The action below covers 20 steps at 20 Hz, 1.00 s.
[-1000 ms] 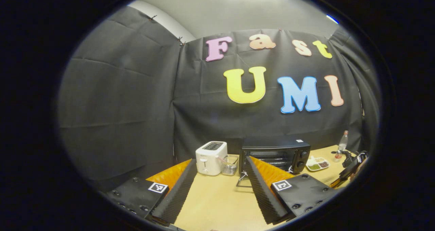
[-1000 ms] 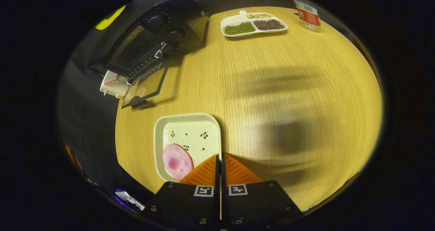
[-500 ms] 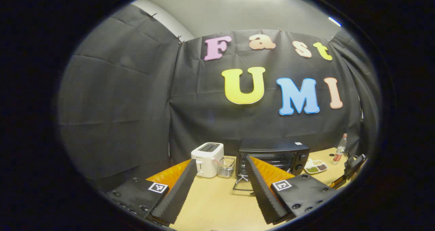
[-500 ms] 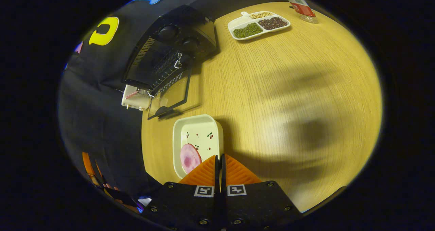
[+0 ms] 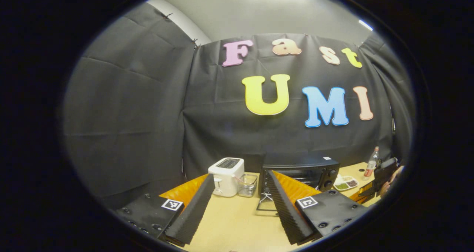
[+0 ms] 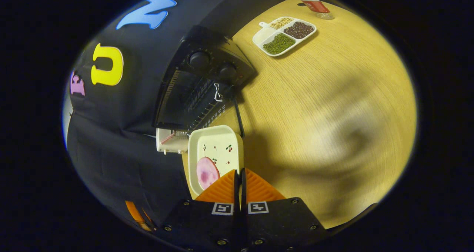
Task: Open the electric oven with the left hand, put the food in, and close the electric oven.
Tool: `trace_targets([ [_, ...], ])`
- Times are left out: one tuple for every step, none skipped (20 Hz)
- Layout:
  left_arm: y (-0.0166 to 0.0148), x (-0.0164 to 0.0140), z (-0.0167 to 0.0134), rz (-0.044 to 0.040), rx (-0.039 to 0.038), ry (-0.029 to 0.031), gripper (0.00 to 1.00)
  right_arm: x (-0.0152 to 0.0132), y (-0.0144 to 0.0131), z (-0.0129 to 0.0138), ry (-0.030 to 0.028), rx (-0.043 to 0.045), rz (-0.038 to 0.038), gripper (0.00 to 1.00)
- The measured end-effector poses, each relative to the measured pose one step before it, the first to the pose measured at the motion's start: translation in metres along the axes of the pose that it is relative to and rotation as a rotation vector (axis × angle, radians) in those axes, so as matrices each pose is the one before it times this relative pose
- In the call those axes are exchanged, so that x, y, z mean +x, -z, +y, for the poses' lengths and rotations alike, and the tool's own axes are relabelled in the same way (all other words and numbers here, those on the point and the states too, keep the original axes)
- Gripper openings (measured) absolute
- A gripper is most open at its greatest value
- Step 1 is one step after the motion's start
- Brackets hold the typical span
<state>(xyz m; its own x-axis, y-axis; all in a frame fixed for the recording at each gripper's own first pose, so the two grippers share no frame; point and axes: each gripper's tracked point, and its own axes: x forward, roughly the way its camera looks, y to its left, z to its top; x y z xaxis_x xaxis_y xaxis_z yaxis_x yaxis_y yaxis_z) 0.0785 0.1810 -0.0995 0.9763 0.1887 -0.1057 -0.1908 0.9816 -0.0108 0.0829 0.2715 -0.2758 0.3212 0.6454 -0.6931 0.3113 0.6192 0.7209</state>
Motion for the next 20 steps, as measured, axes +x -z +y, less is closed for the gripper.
trace_targets([
  [0.00083, 0.00195, 0.00361, -0.00067, 0.00137, -0.00091, 0.96, 0.00470, -0.00324, 0.00665, -0.00137, 0.01802, -0.02287, 0.00],
  [0.00037, 0.00224, 0.00509, -0.00084, -0.00044, 0.00003, 0.91, 0.00542, -0.00351, 0.00778, -0.00520, 0.02024, -0.02085, 0.00],
  [0.00027, 0.00185, 0.00434, 0.00204, -0.00100, -0.00032, 0.96, 0.00587, -0.00287, 0.00815, -0.00891, 0.02744, -0.02171, 0.00],
  [0.00257, 0.00126, 0.00499, 0.00210, -0.00115, -0.00121, 0.96, 0.00671, -0.00304, 0.00812, -0.01216, 0.03629, -0.02061, 0.00],
  [0.00193, 0.00088, 0.00544, 0.00312, 0.00025, -0.00113, 0.96, 0.00679, -0.00144, 0.00831, -0.01378, 0.04111, -0.01913, 0.01],
  [0.00323, 0.00128, 0.00543, 0.00419, 0.00168, -0.00361, 0.96, 0.00734, -0.00251, 0.00768, -0.01244, 0.04134, -0.01940, 0.00],
  [0.00133, 0.00266, 0.00464, 0.00267, 0.00062, -0.00180, 0.92, 0.00762, -0.00075, 0.00689, -0.00740, 0.03750, -0.01827, 0.00],
  [0.00099, 0.00241, 0.00254, 0.00331, 0.00039, -0.00255, 0.96, 0.00815, -0.00185, 0.00627, -0.00674, 0.03282, -0.01815, 0.00],
  [0.00253, 0.00269, 0.00386, 0.00578, -0.00068, -0.00234, 0.96, 0.00825, -0.00054, 0.00604, -0.00488, 0.02757, -0.01716, 0.00],
  [0.00189, 0.00108, 0.00424, 0.00479, -0.00065, -0.00322, 0.98, 0.00800, -0.00098, 0.00520, -0.00484, 0.02698, -0.01552, 0.00],
  [0.00020, 0.00108, 0.00396, 0.00384, -0.00102, -0.00343, 1.00, 0.00822, -0.00056, 0.00525, -0.00483, 0.03001, -0.01859, 0.00],
  [0.00163, 0.00143, 0.00457, 0.00176, -0.00164, -0.00218, 0.95, 0.00885, -0.00185, 0.00497, -0.00634, 0.03143, -0.02125, 0.00],
  [0.00245, 0.00154, 0.00362, 0.00618, -0.00151, -0.00454, 0.91, 0.00690, -0.00157, 0.00609, -0.01066, 0.02864, -0.02174, 0.00],
  [0.00338, 0.00034, 0.00369, 0.00963, -0.00088, -0.00619, 0.91, 0.00885, -0.00223, 0.00507, -0.00866, 0.02326, -0.01908, 0.00],
  [0.00378, 0.00019, 0.00330, 0.01073, -0.00035, -0.00691, 0.91, 0.00778, -0.00214, 0.00465, -0.00650, 0.02464, -0.01924, 0.01],
  [0.00293, 0.00055, 0.00198, 0.00834, -0.00063, -0.00382, 0.91, 0.00736, -0.00225, 0.00245, -0.00100, 0.02478, -0.01682, 0.00],
  [0.00200, 0.00040, 0.00006, 0.00655, 0.00124, -0.00245, 0.91, 0.00824, -0.00109, 0.00269, -0.00120, 0.02495, -0.01594, 0.00],
  [0.00172, 0.00093, 0.00084, 0.00805, 0.00503, -0.00153, 0.91, 0.00750, -0.00059, 0.00133, 0.00004, 0.02198, -0.00785, 0.00],
  [0.00223, 0.00090, 0.00145, 0.00737, 0.00770, -0.00238, 0.91, 0.00714, 0.00007, 0.00232, -0.00346, 0.02066, -0.00528, 0.01],
  [0.00304, 0.00057, 0.00104, 0.00943, 0.00647, -0.00003, 0.92, 0.00708, 0.00004, 0.00323, -0.00325, 0.01791, -0.00320, 0.01],
])
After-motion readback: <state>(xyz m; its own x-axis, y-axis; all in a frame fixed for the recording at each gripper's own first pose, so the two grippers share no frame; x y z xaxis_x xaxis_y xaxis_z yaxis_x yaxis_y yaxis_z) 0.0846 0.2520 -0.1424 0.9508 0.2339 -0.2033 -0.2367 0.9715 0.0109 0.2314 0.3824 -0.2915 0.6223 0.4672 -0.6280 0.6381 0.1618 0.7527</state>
